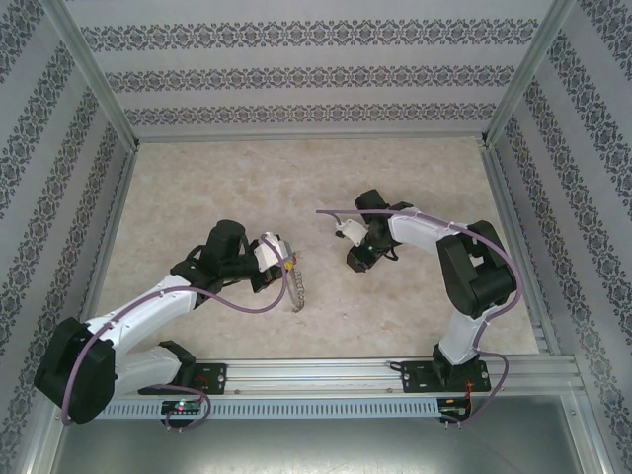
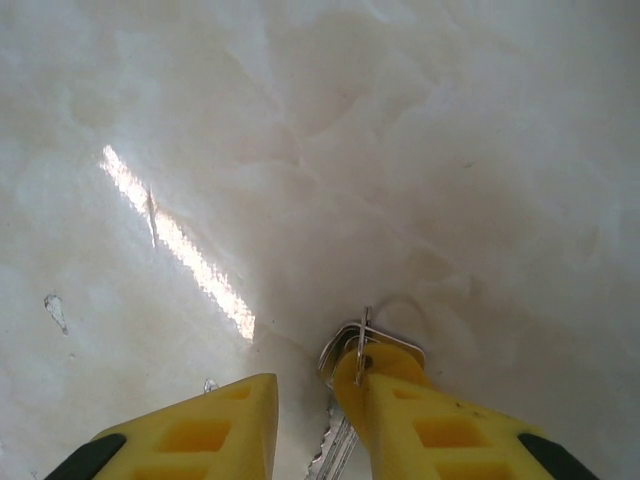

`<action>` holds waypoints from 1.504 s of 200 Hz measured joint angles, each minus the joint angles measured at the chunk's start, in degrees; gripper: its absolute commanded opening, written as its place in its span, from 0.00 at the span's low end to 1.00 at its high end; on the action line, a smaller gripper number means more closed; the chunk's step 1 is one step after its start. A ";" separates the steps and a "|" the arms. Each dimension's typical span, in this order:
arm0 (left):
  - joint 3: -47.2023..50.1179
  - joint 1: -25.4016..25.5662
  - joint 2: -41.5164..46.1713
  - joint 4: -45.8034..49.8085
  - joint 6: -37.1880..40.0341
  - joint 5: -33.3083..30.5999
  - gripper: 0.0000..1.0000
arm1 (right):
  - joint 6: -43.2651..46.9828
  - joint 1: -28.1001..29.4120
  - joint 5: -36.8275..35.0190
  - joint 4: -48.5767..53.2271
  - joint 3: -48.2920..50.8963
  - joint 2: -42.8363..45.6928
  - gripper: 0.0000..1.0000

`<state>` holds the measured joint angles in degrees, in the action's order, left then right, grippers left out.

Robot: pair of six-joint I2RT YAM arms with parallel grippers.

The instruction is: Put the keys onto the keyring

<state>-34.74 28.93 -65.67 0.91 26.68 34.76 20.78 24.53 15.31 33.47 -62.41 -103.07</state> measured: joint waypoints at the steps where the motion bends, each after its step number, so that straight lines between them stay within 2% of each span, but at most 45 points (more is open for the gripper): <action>1: 0.00 -0.04 -0.04 0.00 0.00 0.09 0.00 | 0.00 0.00 0.00 -0.02 -0.02 -0.02 0.28; 143: -0.31 -0.52 -1.07 0.00 -0.59 3.02 0.00 | -0.74 0.00 -1.01 0.87 -3.17 -1.73 0.26; 209: -0.33 -0.55 -1.97 0.00 -0.98 3.63 0.00 | -0.96 0.02 -2.58 0.83 -3.17 -2.01 0.14; 239: -0.33 -0.55 -2.01 -0.04 -1.73 3.80 0.00 | -1.03 0.13 -3.67 0.59 -3.17 -2.49 0.00; 276: -0.33 -0.55 -2.43 -0.98 -3.28 3.80 0.00 | -1.14 0.37 -3.87 -1.44 -1.73 -1.51 0.00; 301: -0.33 -0.55 -2.56 -3.45 -4.42 3.61 0.00 | -0.96 -0.20 -2.05 -4.59 3.87 4.13 0.00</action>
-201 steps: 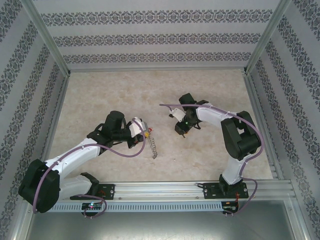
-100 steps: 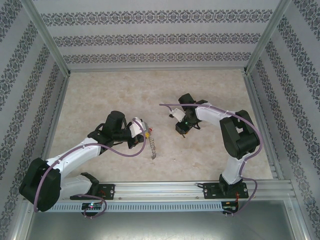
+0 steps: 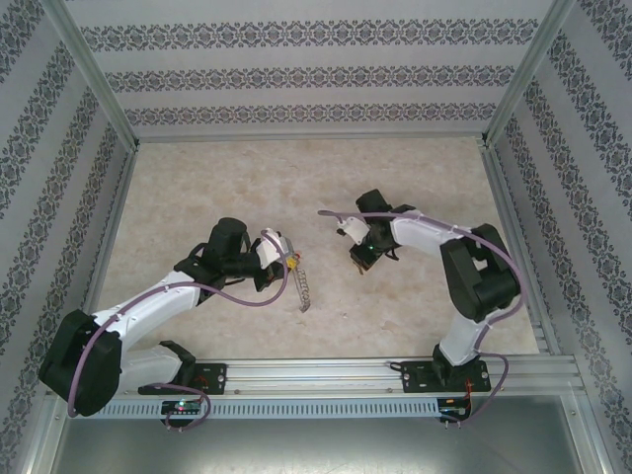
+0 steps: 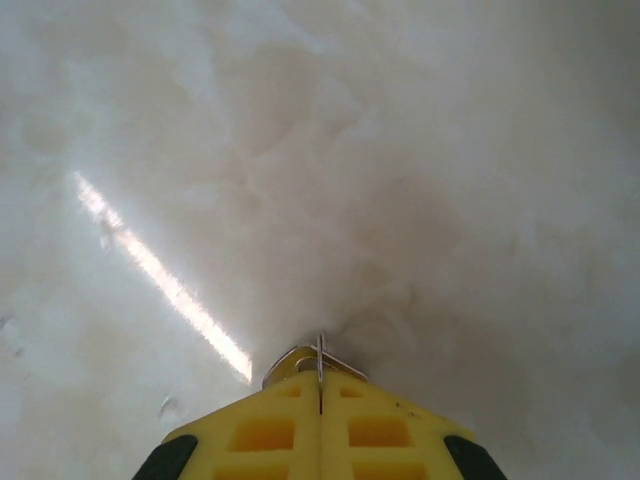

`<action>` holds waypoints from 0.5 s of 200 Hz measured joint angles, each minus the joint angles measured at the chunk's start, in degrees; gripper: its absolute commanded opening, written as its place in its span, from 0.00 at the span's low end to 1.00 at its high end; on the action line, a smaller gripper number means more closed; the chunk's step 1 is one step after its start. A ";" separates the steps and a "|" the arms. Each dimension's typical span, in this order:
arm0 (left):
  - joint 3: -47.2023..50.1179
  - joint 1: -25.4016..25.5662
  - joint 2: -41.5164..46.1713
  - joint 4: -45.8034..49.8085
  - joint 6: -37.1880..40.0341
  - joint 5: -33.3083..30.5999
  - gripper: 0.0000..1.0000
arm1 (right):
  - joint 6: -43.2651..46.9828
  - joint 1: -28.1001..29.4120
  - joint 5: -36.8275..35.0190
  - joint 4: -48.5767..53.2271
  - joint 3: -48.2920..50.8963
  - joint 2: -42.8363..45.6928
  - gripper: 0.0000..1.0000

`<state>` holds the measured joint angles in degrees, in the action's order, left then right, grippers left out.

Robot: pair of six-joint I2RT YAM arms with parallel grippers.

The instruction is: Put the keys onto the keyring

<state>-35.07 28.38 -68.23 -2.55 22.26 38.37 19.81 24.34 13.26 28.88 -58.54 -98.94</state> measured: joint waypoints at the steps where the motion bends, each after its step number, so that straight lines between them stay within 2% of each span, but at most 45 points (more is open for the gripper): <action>1: 0.00 0.00 -0.02 -0.04 -0.04 -0.02 0.00 | 0.00 -0.02 0.13 -0.04 0.15 0.22 0.00; 65: -0.61 2.21 -2.10 -5.99 -0.90 -3.19 0.00 | 3.34 -1.31 9.68 -7.21 9.01 20.39 0.00; 100: -2.97 5.20 -3.87 -6.10 0.70 -6.16 0.00 | 5.25 0.02 13.07 -7.74 9.25 24.24 0.00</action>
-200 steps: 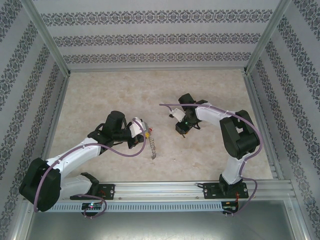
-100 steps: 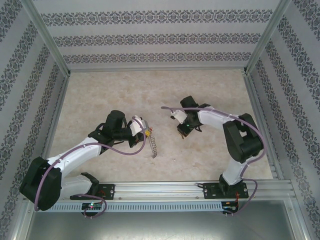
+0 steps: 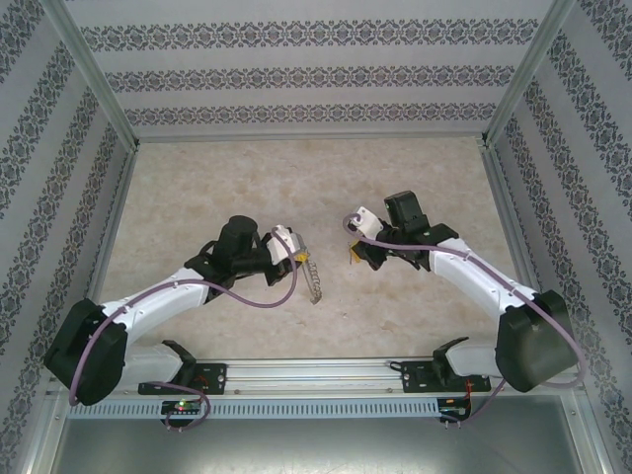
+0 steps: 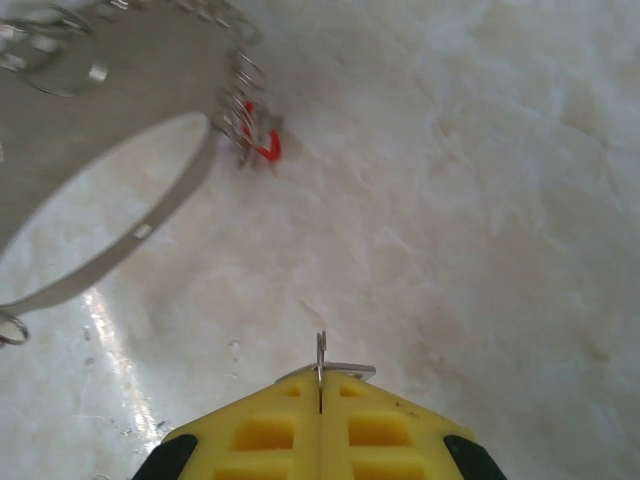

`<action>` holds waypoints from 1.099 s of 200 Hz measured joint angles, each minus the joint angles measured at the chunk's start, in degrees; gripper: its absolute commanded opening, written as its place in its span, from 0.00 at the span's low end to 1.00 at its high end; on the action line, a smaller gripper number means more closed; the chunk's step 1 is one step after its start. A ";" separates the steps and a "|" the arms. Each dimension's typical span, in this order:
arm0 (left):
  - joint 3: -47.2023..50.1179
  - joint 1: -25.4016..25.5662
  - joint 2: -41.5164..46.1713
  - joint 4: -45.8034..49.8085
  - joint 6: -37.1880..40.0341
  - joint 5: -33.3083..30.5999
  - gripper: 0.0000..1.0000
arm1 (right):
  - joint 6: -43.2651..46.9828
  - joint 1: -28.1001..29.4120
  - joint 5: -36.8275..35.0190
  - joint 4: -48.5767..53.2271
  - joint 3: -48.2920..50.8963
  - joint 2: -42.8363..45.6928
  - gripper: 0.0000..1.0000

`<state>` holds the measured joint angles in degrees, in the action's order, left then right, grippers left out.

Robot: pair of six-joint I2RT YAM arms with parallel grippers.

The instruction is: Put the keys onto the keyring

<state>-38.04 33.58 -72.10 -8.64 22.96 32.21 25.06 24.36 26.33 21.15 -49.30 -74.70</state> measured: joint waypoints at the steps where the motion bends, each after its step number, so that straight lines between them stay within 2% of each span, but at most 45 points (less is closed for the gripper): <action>1: -0.11 0.11 -0.04 0.00 0.07 -0.13 0.00 | 0.07 0.11 0.13 -0.02 0.00 0.07 0.00; 94: -3.41 4.72 -4.70 -1.25 1.05 -4.55 0.00 | 0.44 7.78 4.92 1.07 -3.34 1.92 0.00; 220: -5.51 5.01 -5.55 -3.13 0.39 -5.49 0.00 | -0.83 8.92 1.42 2.75 -5.42 2.03 0.00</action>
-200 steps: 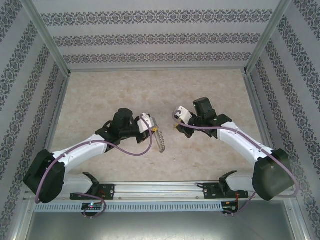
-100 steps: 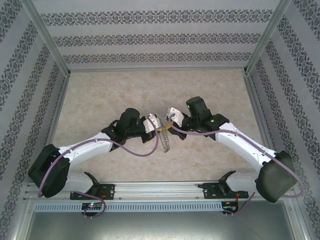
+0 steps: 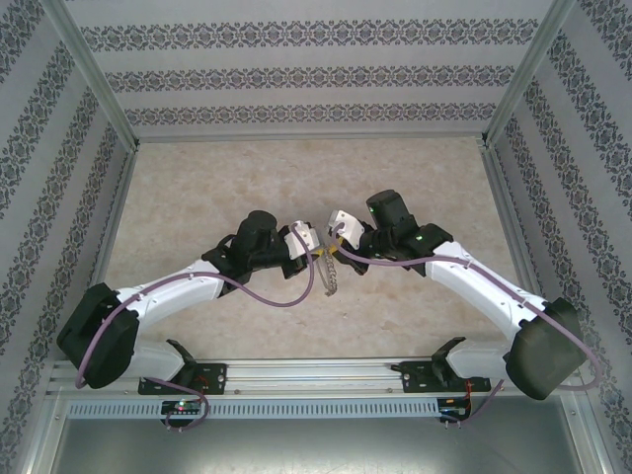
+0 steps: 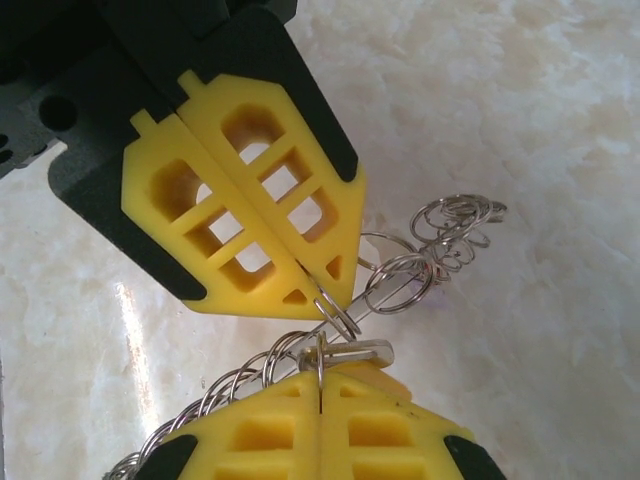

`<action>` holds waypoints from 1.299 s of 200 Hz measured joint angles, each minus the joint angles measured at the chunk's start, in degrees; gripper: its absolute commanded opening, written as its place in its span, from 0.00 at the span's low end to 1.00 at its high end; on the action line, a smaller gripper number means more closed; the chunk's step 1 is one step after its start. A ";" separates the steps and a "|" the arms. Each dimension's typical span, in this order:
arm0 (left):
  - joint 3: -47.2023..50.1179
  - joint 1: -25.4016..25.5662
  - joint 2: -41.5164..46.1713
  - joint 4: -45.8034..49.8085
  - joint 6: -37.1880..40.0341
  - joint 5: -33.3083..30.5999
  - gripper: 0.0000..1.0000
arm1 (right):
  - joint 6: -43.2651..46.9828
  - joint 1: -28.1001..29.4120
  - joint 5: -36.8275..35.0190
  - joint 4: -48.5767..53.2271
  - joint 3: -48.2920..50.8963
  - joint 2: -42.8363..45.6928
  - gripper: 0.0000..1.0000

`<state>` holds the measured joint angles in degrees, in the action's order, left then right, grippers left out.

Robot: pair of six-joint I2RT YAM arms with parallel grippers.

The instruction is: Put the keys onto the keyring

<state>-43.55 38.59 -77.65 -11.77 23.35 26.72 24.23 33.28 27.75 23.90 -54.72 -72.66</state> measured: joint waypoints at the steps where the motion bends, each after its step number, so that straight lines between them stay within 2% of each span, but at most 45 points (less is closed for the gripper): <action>1: 0.00 0.00 -0.02 -0.02 -0.02 0.00 0.00 | 0.00 0.00 0.00 0.00 0.00 0.00 0.00; 118: 0.00 0.35 -0.87 -1.29 -2.03 -1.11 0.00 | -2.05 1.49 -3.34 1.86 -3.63 -2.47 0.00; 179: 0.04 0.37 -0.85 -1.66 -2.23 -1.77 0.00 | -6.51 1.09 -4.61 2.01 -3.65 -3.45 0.00; 208: 1.36 0.44 -0.39 -4.28 -2.19 -1.70 0.00 | -9.25 -1.75 -0.87 2.03 -3.67 -4.31 0.00; 260: 3.89 0.76 3.10 -9.90 -2.01 -1.01 0.00 | -11.02 -7.89 11.69 5.05 -5.75 -7.41 0.00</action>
<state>-39.66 39.35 -74.54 -21.67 21.34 25.71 13.21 25.39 39.44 28.95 -60.47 -80.07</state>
